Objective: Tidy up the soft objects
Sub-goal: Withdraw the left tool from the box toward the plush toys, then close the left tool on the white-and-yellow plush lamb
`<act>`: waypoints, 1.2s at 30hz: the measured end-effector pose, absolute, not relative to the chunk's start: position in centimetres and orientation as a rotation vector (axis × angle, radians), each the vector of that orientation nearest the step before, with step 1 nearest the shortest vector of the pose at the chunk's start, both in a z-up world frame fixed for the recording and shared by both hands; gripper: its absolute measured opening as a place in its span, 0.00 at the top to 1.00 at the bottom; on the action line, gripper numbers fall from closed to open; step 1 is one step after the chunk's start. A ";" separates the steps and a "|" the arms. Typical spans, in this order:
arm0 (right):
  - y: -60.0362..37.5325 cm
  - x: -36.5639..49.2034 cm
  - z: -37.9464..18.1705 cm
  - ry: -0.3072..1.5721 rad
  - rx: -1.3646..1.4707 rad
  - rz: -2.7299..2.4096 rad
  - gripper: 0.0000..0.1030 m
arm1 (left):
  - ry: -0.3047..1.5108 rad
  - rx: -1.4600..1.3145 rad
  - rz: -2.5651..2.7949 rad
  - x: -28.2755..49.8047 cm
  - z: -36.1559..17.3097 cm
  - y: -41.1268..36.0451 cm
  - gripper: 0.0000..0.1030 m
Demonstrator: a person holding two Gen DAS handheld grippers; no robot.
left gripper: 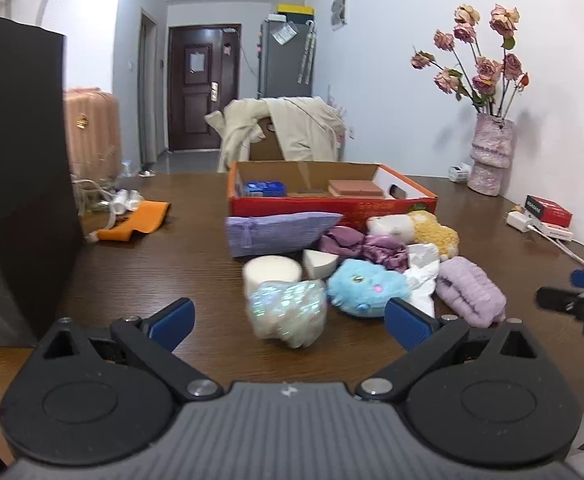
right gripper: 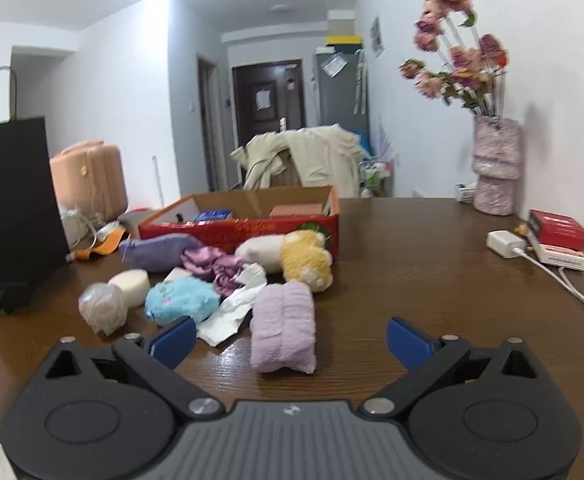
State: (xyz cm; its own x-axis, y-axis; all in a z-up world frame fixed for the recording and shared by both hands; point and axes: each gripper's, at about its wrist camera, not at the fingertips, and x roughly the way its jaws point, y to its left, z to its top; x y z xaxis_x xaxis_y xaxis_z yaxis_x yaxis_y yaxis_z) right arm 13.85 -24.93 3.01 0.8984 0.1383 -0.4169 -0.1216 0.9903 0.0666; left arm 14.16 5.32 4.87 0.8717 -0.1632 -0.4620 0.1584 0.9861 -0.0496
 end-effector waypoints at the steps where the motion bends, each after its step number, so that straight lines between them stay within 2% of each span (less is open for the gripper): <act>1: -24.8 14.3 2.9 0.442 0.036 0.140 0.05 | 0.482 -0.009 -0.184 14.7 4.9 4.8 0.00; 6: -25.3 17.3 2.5 0.477 0.045 0.156 0.14 | 0.483 -0.022 -0.256 18.0 5.1 2.0 0.00; 12: -27.2 22.3 3.0 0.496 0.061 0.149 0.15 | 0.506 -0.010 -0.311 24.4 5.1 -2.4 0.01; 14: -27.7 24.4 2.9 0.508 0.069 0.158 0.16 | 0.507 0.017 -0.328 27.1 5.1 -4.0 0.08; 15: -27.9 25.8 2.8 0.520 0.067 0.162 0.19 | 0.514 0.034 -0.330 28.2 5.0 -4.8 0.16; 17: -27.8 28.3 2.5 0.535 0.057 0.171 0.24 | 0.532 0.061 -0.367 31.0 4.6 -6.3 0.21; 19: -27.9 30.8 2.0 0.558 0.063 0.185 0.31 | 0.591 0.080 -0.381 33.8 3.7 -7.7 0.34; 22: -27.9 33.7 1.1 0.586 0.079 0.212 0.37 | 0.691 0.072 -0.407 36.9 2.0 -8.7 0.46; 27: -28.2 36.1 -0.5 0.632 0.121 0.283 0.46 | 0.725 0.025 -0.423 38.8 0.4 -9.2 0.48; 29: -28.6 36.3 -0.9 0.640 0.152 0.308 0.53 | 0.730 0.021 -0.449 39.2 0.2 -9.7 0.49; 32: -28.7 35.5 -0.6 0.625 0.119 0.268 0.54 | 0.743 -0.007 -0.483 39.7 0.1 -10.9 0.49; 34: -29.2 34.5 -0.5 0.614 0.130 0.253 0.55 | 0.744 -0.037 -0.511 40.1 0.1 -11.6 0.42; 36: -29.7 33.4 -0.3 0.615 0.143 0.241 0.56 | 0.770 -0.079 -0.540 40.6 -0.2 -12.0 0.42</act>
State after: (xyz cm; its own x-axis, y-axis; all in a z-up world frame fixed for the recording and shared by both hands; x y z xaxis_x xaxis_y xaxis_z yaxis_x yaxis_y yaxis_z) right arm 33.40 -29.67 -0.33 0.7902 0.2657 -0.5523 -0.1812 0.9621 0.2036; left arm 40.61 -12.02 -0.15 0.5900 -0.4916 -0.6405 0.4351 0.8618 -0.2607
